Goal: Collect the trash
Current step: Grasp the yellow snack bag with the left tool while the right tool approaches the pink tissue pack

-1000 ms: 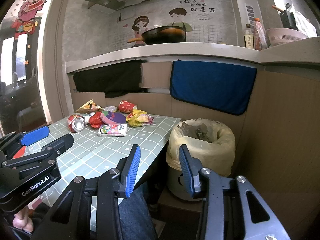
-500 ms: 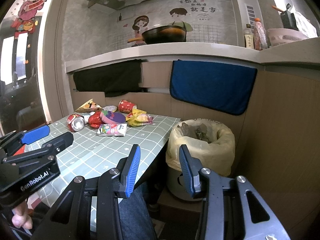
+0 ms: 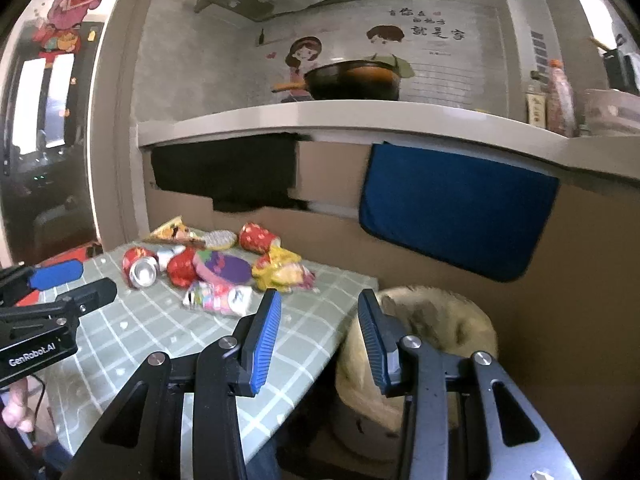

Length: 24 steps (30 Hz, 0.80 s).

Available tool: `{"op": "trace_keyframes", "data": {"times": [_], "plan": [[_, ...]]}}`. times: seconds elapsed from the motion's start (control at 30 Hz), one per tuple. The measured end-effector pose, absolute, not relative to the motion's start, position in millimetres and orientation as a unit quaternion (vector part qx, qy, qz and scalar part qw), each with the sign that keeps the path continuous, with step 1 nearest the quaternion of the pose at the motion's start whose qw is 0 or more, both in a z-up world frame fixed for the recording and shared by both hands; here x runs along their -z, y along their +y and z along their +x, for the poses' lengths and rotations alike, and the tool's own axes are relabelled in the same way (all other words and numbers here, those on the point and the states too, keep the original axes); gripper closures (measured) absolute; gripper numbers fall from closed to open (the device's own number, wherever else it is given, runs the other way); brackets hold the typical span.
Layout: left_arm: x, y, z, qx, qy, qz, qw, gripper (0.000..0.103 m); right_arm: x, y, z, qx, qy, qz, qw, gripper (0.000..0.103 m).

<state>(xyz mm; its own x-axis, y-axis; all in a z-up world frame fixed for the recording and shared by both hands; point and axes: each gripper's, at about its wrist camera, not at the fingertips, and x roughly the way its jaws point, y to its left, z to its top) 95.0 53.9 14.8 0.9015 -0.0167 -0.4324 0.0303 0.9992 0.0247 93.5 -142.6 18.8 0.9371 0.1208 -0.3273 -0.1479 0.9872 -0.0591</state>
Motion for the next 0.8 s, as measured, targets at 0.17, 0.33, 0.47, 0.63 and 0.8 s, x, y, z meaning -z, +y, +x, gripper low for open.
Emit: {"op": "trace_keyframes", "data": {"times": [0.17, 0.33, 0.47, 0.63, 0.8], "plan": [[-3, 74, 142, 0.019, 0.242, 0.01, 0.97, 0.045, -14, -134, 140, -0.081, 0.176, -0.039, 0.98, 0.065], [15, 116, 193, 0.014, 0.276, -0.03, 0.96, 0.049, 5, -122, 192, -0.095, 0.206, -0.038, 0.973, 0.065], [24, 152, 218, -0.004, 0.285, -0.044, 0.958, 0.05, 29, -109, 231, -0.138, 0.244, -0.026, 0.96, 0.065], [36, 188, 234, -0.007, 0.304, -0.068, 0.95, 0.05, 60, -65, 280, -0.205, 0.309, -0.029, 0.928, 0.065], [50, 200, 240, -0.002, 0.323, -0.06, 0.944, 0.05, 74, -11, 318, -0.275, 0.338, -0.061, 0.898, 0.065]]}}
